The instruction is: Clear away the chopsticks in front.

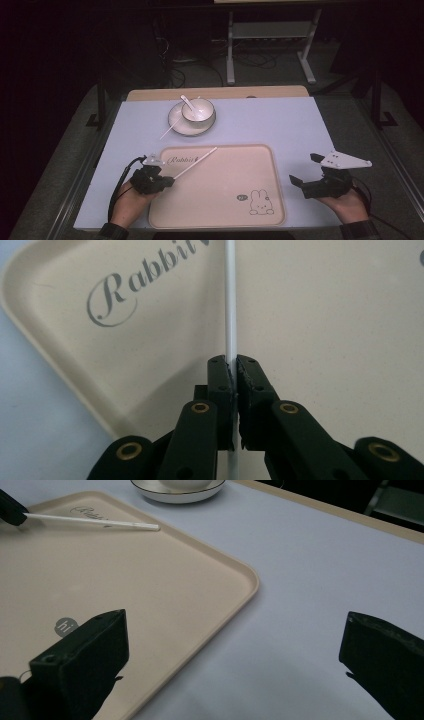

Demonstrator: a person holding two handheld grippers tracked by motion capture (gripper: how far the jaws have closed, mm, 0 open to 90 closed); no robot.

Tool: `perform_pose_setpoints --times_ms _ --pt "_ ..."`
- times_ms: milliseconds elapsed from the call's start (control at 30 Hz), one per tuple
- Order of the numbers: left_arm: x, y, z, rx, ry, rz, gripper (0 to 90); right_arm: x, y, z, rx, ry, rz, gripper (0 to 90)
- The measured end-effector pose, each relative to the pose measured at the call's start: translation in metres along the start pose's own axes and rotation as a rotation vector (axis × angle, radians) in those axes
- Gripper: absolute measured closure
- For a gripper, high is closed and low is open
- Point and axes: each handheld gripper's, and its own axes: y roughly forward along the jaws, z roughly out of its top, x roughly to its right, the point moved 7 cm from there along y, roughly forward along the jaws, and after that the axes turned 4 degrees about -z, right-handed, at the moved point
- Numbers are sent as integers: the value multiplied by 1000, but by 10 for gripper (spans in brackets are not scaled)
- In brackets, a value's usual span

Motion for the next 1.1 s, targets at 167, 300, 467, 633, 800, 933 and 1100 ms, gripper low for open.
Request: perform_pose_setpoints --times_ms 167,300,467,633,800,933,1100 --pt "0 6 -3 -27 -1 5 845 1 -1 0 3 3 -3 0" --pt "-1 5 -3 -28 0 11 806 1 -1 0 2 3 -3 0" --pt "-3 3 -3 -20 -10 17 775 0 -1 1 5 2 -2 0" --pt "-3 1 -1 -14 -6 16 754 -1 0 1 1 0 1 0" --pt "-4 -8 14 38 9 12 684 0 -1 1 7 4 -3 0" --pt "-18 -15 33 62 14 34 642 -1 0 2 6 1 1 0" --pt "-45 -18 61 86 35 91 602 0 0 1 4 6 -1 0"
